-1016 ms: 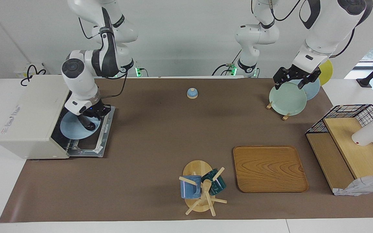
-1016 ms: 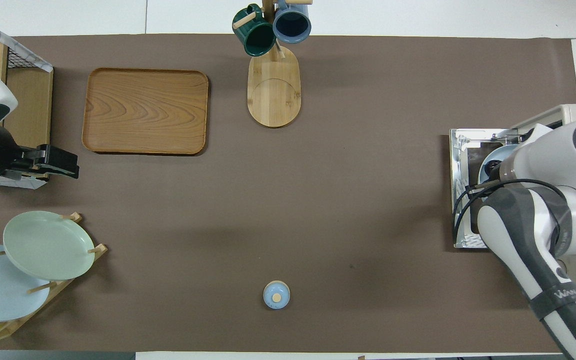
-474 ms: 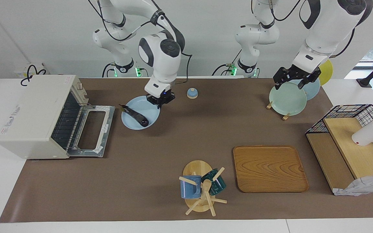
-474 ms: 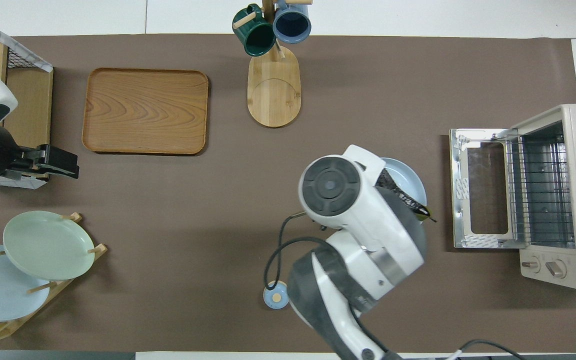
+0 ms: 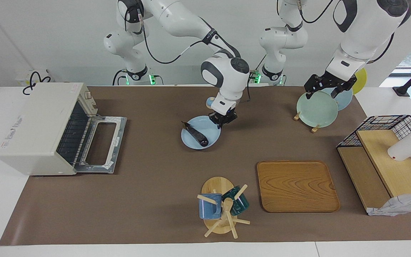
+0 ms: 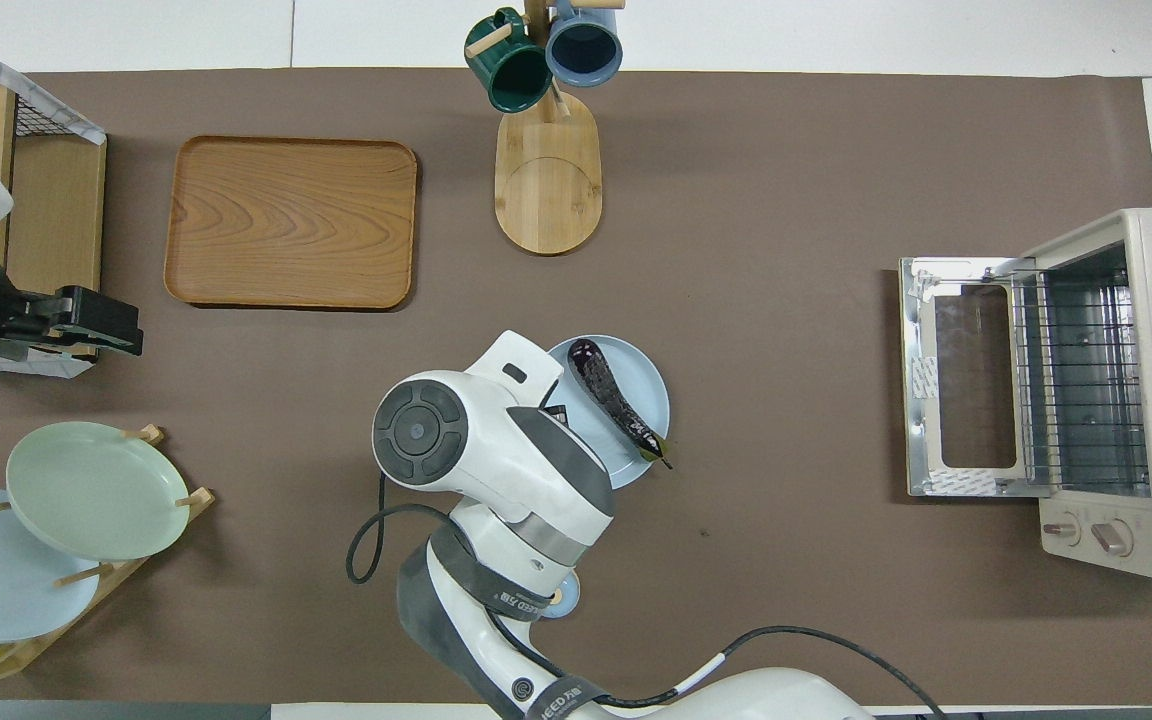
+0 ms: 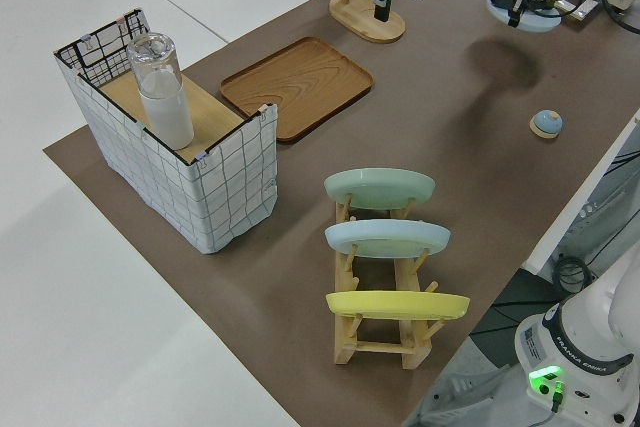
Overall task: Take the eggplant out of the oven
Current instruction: 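Pull the plate out and lower it onto the table center with the right gripper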
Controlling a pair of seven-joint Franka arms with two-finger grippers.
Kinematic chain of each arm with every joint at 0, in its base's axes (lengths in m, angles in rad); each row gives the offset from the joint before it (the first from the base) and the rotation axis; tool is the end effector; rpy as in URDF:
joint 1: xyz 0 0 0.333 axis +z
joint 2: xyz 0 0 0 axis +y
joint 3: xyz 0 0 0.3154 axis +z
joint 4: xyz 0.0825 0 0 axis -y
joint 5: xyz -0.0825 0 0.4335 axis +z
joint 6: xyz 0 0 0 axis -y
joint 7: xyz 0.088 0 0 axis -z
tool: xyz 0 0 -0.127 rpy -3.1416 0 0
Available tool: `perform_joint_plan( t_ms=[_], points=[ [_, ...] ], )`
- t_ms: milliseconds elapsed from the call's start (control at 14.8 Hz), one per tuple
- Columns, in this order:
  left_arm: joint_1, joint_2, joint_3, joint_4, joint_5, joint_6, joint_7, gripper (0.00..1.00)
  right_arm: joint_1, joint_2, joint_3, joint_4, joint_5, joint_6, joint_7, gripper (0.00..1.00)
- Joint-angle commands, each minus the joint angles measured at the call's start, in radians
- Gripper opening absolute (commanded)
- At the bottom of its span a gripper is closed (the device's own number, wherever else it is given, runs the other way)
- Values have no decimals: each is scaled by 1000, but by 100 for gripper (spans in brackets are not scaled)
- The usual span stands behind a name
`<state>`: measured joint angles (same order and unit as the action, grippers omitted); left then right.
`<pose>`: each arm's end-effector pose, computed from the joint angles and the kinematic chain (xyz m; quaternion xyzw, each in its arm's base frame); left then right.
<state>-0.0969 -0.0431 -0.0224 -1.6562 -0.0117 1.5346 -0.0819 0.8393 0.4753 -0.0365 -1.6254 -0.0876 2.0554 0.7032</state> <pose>0.5789 -0.0711 0.5822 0.9990 -0.0186 -0.0396 0.0014 0.5001 0.5121 0.2974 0.9960 0.0728 0.0154 0.0495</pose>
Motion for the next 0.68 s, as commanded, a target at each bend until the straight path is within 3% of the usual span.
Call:
perform_joint_plan(
  t_ms=[0,68,203,271,339,474,609],
  points=[
    [6,-12,-4,-5,24,-7,-4,100,-12,-18,6,-57,29,69,6,0],
    [6,-12,-4,-5,24,-8,-4,100,-12,-21,6,-74,32,78,9,0],
    [8,-12,-4,-5,22,-7,-4,100,-12,-21,6,-61,83,91,19,14],
    [16,-12,-4,-5,24,-7,-4,100,-9,-21,6,-32,88,79,19,38],
    [16,-12,-4,-5,24,-2,-7,100,-9,-21,6,-1,75,40,16,40],
    [14,-14,-5,-7,24,-2,-18,100,-57,-67,-8,24,77,-56,2,40],
    [3,-17,-7,-22,21,4,-21,100,-168,-156,-6,-4,75,-150,-36,23]
  ],
)
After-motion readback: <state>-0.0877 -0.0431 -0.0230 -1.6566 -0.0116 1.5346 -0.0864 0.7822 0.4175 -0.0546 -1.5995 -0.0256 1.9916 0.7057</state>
